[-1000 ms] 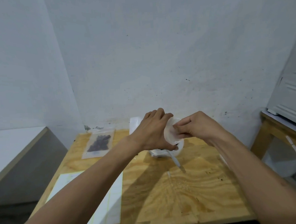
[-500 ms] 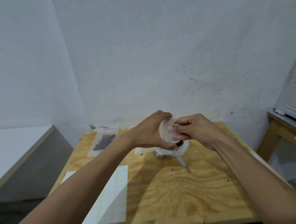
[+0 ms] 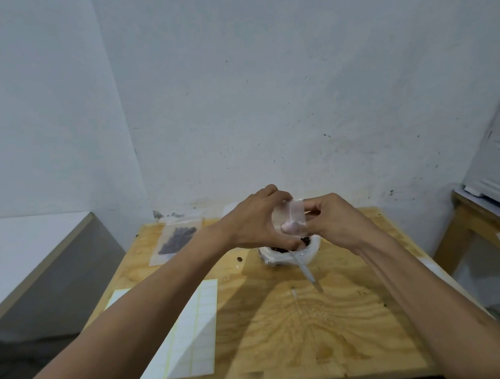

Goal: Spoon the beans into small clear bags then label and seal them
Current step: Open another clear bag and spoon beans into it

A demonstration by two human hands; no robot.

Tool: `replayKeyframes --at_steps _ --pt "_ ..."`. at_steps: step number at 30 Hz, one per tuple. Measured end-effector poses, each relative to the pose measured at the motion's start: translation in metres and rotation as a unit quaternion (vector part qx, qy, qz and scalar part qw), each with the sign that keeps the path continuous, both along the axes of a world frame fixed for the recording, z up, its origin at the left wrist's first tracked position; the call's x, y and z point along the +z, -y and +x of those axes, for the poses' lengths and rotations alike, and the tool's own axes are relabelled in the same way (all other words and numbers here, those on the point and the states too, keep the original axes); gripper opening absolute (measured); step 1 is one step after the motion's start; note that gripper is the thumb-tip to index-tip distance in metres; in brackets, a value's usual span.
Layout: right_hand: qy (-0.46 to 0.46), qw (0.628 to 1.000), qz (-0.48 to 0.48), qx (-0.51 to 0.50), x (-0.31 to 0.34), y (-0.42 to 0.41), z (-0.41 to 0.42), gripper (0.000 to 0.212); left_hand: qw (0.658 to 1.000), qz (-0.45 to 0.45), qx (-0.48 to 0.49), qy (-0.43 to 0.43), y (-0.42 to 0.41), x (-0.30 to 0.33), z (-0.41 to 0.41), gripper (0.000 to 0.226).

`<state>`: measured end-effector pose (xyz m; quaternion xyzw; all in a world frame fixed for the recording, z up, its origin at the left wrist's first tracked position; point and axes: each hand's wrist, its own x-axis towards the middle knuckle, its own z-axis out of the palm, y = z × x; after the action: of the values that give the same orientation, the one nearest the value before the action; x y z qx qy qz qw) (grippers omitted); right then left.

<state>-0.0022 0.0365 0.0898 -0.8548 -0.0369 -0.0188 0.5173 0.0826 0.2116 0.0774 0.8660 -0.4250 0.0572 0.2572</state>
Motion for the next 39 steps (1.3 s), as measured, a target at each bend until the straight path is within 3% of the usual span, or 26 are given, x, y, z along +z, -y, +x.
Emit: replayKeyframes --at_steps 3,9,13,15,17,20,23,25,28,33,36,39 --pt "-0.017 0.999 0.011 0.025 -0.002 -0.001 0.0 0.029 0.999 -0.009 -0.011 -0.049 -0.006 0.0 -0.001 0.083" --pt "0.017 0.999 -0.031 -0.005 -0.001 -0.008 0.001 0.021 0.997 -0.029 0.012 -0.065 -0.013 -0.001 -0.004 0.069" --pt "0.036 0.996 0.076 -0.039 -0.002 -0.009 0.008 0.007 0.996 -0.075 0.033 -0.016 -0.012 0.0 -0.004 0.06" --pt "0.017 0.988 0.139 -0.072 -0.002 -0.009 0.01 0.014 0.997 -0.057 0.045 0.033 -0.011 -0.002 -0.002 0.066" --pt "0.021 0.984 0.142 -0.103 -0.003 -0.003 0.011 0.014 0.995 -0.007 0.061 0.072 -0.014 -0.006 0.003 0.077" --pt "0.025 0.987 0.063 -0.147 -0.01 0.012 0.011 0.01 0.993 0.04 0.093 0.063 -0.024 -0.014 0.013 0.09" --pt "-0.059 0.982 -0.14 -0.116 -0.022 0.022 0.007 0.027 0.99 0.064 0.124 0.026 -0.032 -0.021 0.022 0.093" --pt "-0.112 0.953 -0.28 -0.038 -0.032 0.021 0.003 0.046 0.988 0.073 0.138 0.01 -0.035 -0.025 0.025 0.093" --pt "-0.09 0.901 -0.422 0.043 -0.048 0.018 -0.001 0.072 0.985 0.081 0.15 0.005 -0.036 -0.031 0.026 0.093" --pt "0.056 0.919 -0.389 0.02 -0.06 0.021 -0.003 0.027 0.985 0.094 0.147 -0.001 -0.035 -0.037 0.025 0.094" --pt "0.152 0.914 -0.372 -0.06 -0.06 0.027 0.002 0.023 0.984 0.107 0.144 -0.003 -0.035 -0.04 0.026 0.094" --pt "0.171 0.889 -0.391 -0.168 -0.056 0.037 0.007 0.023 0.982 0.123 0.145 -0.001 -0.036 -0.045 0.026 0.093"
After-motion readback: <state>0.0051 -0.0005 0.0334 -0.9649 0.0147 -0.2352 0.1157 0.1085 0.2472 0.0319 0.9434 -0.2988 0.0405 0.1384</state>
